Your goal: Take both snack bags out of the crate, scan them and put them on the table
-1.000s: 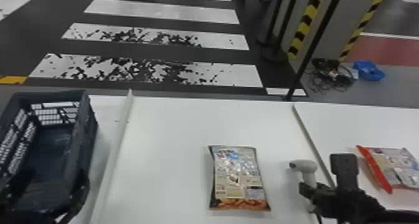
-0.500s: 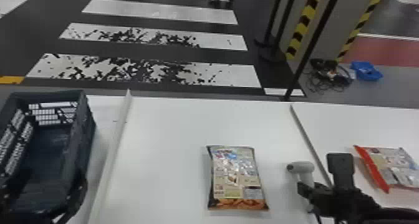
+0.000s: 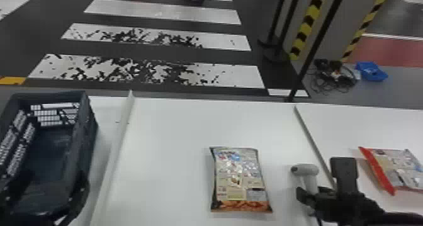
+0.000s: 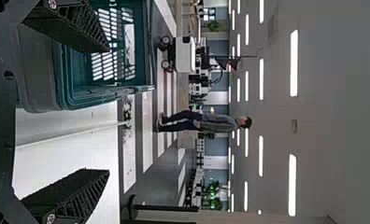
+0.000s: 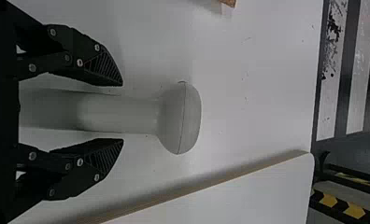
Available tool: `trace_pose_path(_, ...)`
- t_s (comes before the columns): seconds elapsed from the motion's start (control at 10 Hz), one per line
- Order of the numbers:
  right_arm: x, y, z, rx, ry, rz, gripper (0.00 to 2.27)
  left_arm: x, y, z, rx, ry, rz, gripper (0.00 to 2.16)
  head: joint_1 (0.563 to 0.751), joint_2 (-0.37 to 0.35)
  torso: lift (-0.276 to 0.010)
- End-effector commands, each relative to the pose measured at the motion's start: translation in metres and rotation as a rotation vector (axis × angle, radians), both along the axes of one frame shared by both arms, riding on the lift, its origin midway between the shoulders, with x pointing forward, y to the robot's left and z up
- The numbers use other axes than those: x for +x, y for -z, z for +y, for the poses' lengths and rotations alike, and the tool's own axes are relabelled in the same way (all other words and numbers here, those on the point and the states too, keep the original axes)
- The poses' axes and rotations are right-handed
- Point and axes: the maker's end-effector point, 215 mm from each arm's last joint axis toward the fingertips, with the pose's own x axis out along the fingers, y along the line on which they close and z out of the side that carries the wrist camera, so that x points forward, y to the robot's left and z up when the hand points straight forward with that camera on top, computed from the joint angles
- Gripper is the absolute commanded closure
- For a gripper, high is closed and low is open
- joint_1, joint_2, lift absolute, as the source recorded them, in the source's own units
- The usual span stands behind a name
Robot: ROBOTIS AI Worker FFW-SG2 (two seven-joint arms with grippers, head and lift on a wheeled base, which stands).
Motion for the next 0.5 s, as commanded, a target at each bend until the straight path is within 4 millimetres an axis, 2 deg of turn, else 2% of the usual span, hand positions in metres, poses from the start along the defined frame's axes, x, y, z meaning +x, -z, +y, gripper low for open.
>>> trace_pose_path(0.0,0.002,-0.004,-0.001,-0.001,0.003,-0.011,0.02,0.000,0.000,0.000,0.000,0.000,0.000,0.07,0.695,-0.134,-0.092)
trace_pose_path(0.1,0.002,-0.009,-0.003,-0.010,0.007,-0.024,0.04,0.000,0.000,0.000,0.000,0.000,0.000,0.07,0.695,-0.135,-0.092)
trace_pose_path(0.4,-0.007,-0.049,-0.015,-0.049,0.042,-0.075,0.05,0.000,-0.001,0.001,0.002,0.000,-0.002,0.07,0.695,-0.145,-0.092)
